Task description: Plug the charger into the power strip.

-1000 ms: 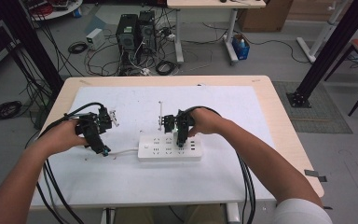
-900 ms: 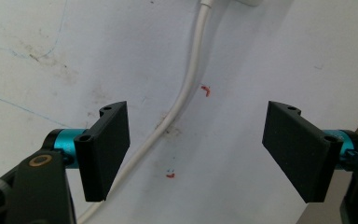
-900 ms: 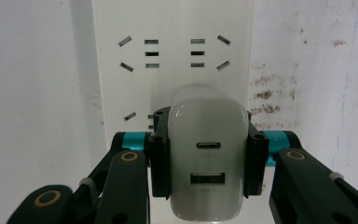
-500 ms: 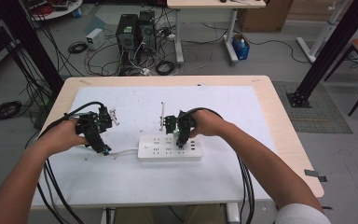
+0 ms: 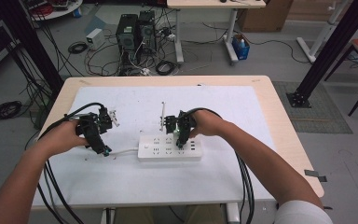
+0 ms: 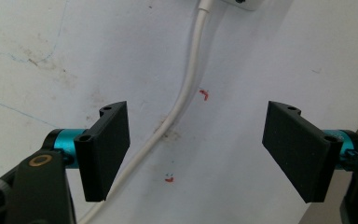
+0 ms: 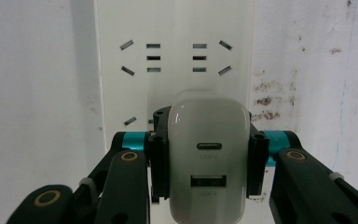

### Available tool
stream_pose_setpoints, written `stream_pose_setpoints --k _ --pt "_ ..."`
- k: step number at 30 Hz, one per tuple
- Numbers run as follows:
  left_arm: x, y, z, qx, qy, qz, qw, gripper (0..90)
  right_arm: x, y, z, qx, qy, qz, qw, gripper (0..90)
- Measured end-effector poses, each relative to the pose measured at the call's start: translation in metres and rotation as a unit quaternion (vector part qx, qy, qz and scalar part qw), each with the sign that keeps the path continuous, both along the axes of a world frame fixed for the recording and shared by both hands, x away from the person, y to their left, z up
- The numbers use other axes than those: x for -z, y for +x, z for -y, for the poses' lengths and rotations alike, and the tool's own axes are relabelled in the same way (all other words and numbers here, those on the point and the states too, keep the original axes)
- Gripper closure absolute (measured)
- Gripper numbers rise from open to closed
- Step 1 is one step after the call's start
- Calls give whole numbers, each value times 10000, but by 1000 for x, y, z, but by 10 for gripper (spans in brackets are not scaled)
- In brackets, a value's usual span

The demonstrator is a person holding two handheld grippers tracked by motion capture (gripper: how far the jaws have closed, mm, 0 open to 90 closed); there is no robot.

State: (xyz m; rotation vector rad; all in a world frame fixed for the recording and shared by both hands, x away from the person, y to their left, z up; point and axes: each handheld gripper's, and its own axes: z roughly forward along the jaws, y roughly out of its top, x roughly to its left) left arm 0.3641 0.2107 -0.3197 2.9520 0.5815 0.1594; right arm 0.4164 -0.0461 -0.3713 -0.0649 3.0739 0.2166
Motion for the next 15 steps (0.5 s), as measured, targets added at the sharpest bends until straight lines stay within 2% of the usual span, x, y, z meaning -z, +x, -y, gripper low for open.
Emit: stream_pose_setpoints --k 3,6,7,8,9,10,12,14,15 --pt "1 0 2 -33 -25 4 10000 231 1 -4 -1 -62 -51 161 9998 624" --pt "-1 1 3 0 -29 24 10000 231 0 -3 -1 -50 -49 132 9999 619" --pt "-1 1 3 0 -29 24 10000 232 0 -3 0 -8 -16 118 9999 578" --pt "-1 1 3 22 -16 22 10000 231 0 -2 1 86 -34 168 9998 449" --pt "-1 0 3 11 -48 32 10000 231 -3 1 3 235 -43 128 9996 370" --pt "-1 0 3 39 -50 41 10000 231 -9 4 7 423 113 80 9990 322" --pt "-2 0 2 22 -33 43 10000 231 -27 11 20 795 601 -94 9950 252" --pt "-3 1 2 29 -54 72 10000 231 -41 15 33 1162 855 -125 9895 216" --pt "-3 1 2 23 -90 99 9999 232 -47 16 40 1292 883 -122 9876 188"
